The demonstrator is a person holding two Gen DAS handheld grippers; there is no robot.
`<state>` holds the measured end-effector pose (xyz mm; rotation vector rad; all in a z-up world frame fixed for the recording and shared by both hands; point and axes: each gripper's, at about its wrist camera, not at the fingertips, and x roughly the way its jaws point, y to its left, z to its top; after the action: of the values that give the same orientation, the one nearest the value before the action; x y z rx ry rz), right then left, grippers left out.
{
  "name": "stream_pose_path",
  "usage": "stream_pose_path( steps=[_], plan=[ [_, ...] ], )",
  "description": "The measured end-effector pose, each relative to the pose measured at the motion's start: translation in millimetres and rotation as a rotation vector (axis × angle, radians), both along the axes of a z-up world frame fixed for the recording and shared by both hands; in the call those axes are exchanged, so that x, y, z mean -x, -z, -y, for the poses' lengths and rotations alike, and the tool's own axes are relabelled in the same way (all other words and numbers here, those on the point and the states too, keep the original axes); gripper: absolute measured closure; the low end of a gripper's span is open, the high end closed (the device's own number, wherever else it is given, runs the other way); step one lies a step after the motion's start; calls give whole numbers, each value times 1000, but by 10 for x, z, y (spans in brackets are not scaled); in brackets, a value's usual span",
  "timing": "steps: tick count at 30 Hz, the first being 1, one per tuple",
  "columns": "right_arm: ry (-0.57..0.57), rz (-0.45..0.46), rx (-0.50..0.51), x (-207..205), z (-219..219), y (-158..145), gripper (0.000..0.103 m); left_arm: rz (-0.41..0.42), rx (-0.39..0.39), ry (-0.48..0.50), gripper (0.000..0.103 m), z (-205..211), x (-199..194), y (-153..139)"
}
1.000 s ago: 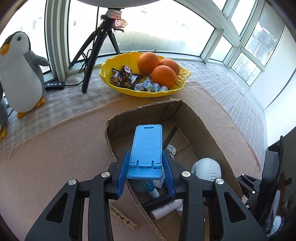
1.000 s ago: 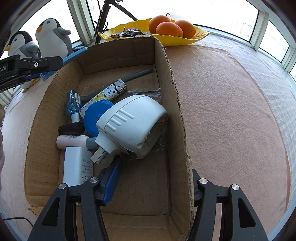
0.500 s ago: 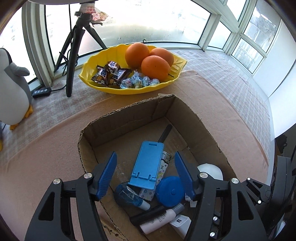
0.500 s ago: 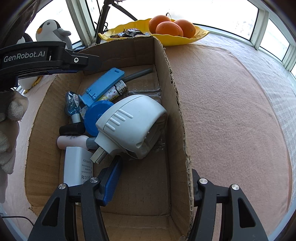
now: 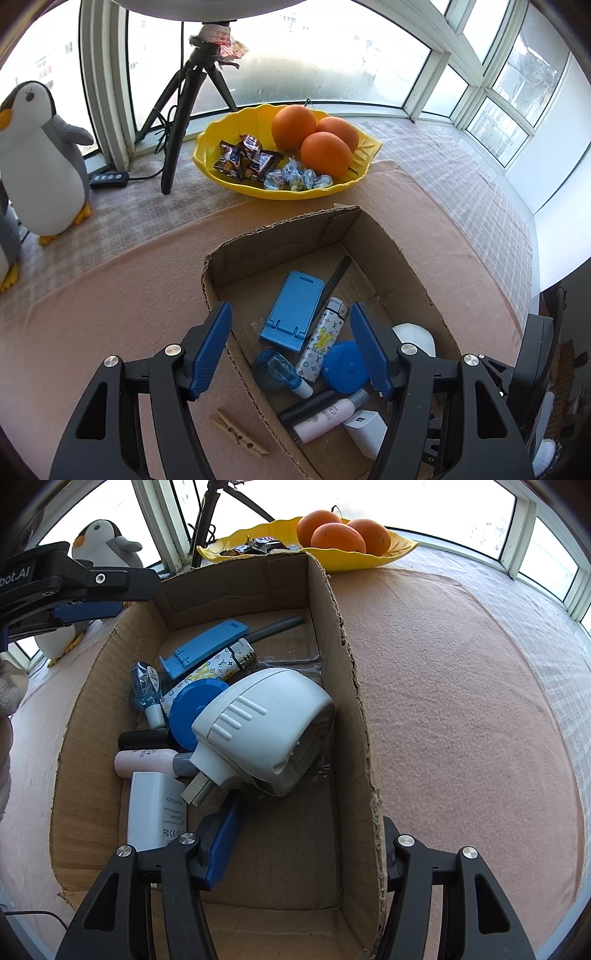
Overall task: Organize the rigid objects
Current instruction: 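Lower the phone stand into the box and open the left tool, then move the left tool down to the wooden clothespin and grasp it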
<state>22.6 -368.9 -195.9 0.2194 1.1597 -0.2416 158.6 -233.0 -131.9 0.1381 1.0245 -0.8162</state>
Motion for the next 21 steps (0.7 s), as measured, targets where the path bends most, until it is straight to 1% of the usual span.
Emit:
stream_pose_path(
  steps=[3, 7, 11, 14, 17, 19, 20, 21],
  plan=[
    [-2, 1, -1, 6, -9, 2, 48, 4, 6, -41, 37, -226, -12, -57],
    [-2, 1, -1, 7, -15, 1, 48, -9, 4, -94, 37, -552, -16, -44],
    [-2, 1, -1, 10, -14, 1, 48, -45, -4, -145, 37, -804, 29, 86],
    [-5, 0, 1, 11, -27, -1, 48, -66, -38, -161, 37, -888, 64, 267],
    [-7, -1, 3, 16, -41, -3, 48, -89, -57, -158, 40, -918, 81, 458],
    [-10, -2, 3, 24, -46, -4, 48, -84, -71, -128, 49, -891, 101, 548],
    [-10, -2, 3, 26, -47, -4, 48, -81, -76, -113, 56, -876, 107, 582],
    [-11, -2, 3, 30, -45, -2, 48, -85, -76, -95, 58, -865, 106, 613]
  ],
)
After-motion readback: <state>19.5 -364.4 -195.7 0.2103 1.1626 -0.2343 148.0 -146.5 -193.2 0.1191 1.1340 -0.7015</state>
